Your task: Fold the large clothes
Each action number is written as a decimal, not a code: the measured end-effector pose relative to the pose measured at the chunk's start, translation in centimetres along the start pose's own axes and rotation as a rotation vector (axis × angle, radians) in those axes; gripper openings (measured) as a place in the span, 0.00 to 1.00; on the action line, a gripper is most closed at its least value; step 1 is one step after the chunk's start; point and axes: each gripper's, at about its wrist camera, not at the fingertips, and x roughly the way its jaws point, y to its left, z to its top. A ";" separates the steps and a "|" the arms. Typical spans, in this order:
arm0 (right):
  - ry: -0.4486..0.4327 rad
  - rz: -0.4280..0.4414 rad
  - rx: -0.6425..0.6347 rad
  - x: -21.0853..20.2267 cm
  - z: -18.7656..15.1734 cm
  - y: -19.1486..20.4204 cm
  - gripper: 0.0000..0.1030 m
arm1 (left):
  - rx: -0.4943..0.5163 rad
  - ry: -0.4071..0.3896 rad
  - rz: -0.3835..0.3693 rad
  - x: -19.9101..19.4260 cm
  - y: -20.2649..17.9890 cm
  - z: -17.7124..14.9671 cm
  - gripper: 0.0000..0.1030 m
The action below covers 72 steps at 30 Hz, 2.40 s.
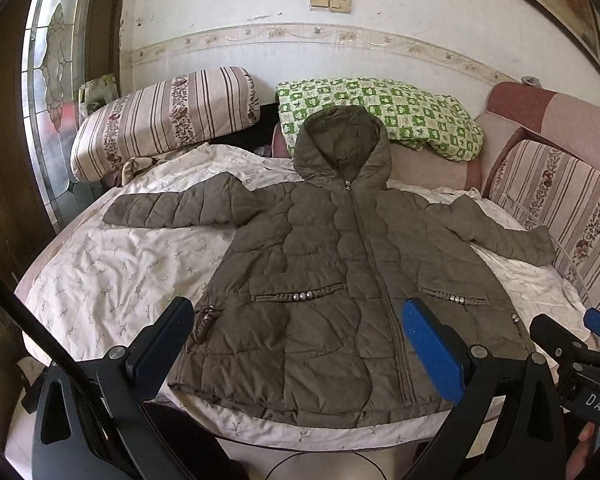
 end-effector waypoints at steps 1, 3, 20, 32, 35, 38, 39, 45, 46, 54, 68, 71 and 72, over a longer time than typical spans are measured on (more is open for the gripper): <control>0.002 -0.002 -0.001 0.1 0.0 0.1 1.00 | 0.000 0.003 -0.003 0.0 0.2 0.0 1.00; 0.006 -0.005 -0.008 0.3 0.0 0.2 1.00 | -0.001 0.007 -0.002 0.2 0.4 0.1 1.00; 0.013 -0.015 -0.044 0.9 -0.1 1.3 1.00 | 0.010 0.025 0.007 1.2 0.8 -0.4 1.00; -0.042 -0.012 -0.063 -1.1 0.2 1.7 1.00 | 0.033 0.006 0.017 0.4 0.4 -0.4 1.00; -0.056 -0.011 -0.069 -1.5 0.4 1.9 1.00 | 0.034 -0.006 0.027 -0.1 0.4 -0.4 1.00; -0.067 -0.009 -0.068 -2.0 0.4 1.8 1.00 | 0.031 -0.016 0.033 -0.6 0.4 -0.3 1.00; -0.070 -0.007 -0.068 -2.1 0.4 1.8 1.00 | 0.031 -0.018 0.034 -0.7 0.4 -0.3 1.00; -0.078 0.001 -0.062 -2.6 0.4 1.5 1.00 | 0.041 -0.028 0.041 -1.4 0.0 -0.2 1.00; -0.080 0.002 -0.061 -2.7 0.4 1.4 1.00 | 0.043 -0.030 0.042 -1.6 -0.1 -0.1 1.00; -0.077 0.025 -0.046 -2.5 0.6 0.6 1.00 | 0.052 -0.028 0.068 -2.2 -0.4 0.3 1.00; 0.000 -0.144 0.064 4.1 3.5 -6.3 1.00 | 0.084 -0.054 0.045 5.1 -3.1 6.3 1.00; 0.019 -0.175 0.066 5.4 3.8 -7.1 1.00 | 0.083 -0.030 0.022 7.1 -4.0 6.8 1.00; 0.022 -0.179 0.066 5.8 3.9 -7.4 1.00 | 0.089 -0.021 0.018 8.1 -4.5 6.9 1.00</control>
